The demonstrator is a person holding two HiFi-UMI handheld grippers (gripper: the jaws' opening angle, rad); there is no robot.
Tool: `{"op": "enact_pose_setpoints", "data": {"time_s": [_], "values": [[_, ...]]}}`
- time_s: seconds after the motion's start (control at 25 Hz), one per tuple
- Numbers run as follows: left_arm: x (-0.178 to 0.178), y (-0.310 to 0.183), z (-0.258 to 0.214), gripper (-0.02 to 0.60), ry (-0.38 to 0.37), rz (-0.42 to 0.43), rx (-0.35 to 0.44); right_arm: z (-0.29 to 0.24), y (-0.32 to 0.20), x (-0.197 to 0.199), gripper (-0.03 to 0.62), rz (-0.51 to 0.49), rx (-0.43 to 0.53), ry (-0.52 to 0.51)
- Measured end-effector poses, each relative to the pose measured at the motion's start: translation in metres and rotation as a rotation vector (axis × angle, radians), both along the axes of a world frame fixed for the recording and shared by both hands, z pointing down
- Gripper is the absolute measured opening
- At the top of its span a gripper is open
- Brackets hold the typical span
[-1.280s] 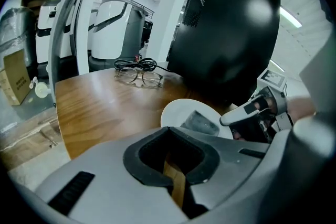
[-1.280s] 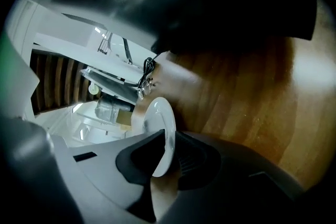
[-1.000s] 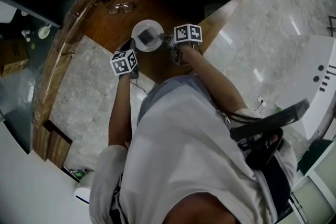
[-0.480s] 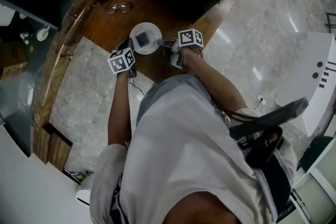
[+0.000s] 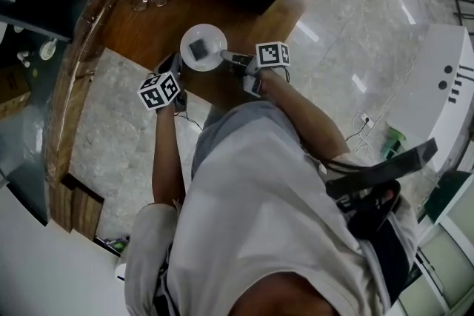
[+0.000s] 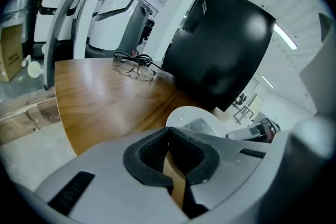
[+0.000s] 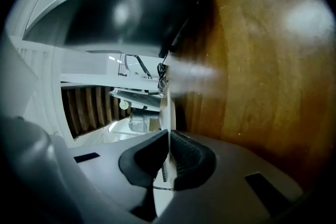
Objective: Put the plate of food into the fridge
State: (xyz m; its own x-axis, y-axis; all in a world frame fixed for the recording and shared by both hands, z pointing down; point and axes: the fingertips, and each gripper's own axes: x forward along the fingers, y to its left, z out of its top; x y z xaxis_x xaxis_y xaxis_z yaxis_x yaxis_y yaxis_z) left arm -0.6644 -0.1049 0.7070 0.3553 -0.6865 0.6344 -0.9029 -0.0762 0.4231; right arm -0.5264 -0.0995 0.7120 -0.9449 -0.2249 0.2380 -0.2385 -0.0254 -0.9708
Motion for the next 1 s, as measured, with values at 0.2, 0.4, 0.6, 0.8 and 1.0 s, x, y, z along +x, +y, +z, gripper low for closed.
{"op": "enact_pose_setpoints", "data": {"time_s": [0.2,0.4,0.6,0.8,1.0], "values": [[0.038,0.035,-0.013,0.012,0.158,-0.028,0.037,-0.007,0.028,0.048,0.025,0.042,0.043,-0.019],[0.077,0.033,-0.02,0.013,0.265,0.033,0.038,-0.019,0.025,0.085,0.025,0.076,0.063,-0.068],[0.145,0.032,-0.054,0.012,0.382,-0.005,0.139,-0.05,0.043,0.17,0.026,0.079,0.095,-0.077],[0.244,0.024,-0.055,0.012,0.325,0.108,0.102,-0.087,0.037,0.266,0.025,0.137,0.145,-0.187],[0.364,0.031,-0.059,0.012,0.276,0.241,0.1,-0.105,0.033,0.363,0.025,0.207,0.14,-0.204]]}}
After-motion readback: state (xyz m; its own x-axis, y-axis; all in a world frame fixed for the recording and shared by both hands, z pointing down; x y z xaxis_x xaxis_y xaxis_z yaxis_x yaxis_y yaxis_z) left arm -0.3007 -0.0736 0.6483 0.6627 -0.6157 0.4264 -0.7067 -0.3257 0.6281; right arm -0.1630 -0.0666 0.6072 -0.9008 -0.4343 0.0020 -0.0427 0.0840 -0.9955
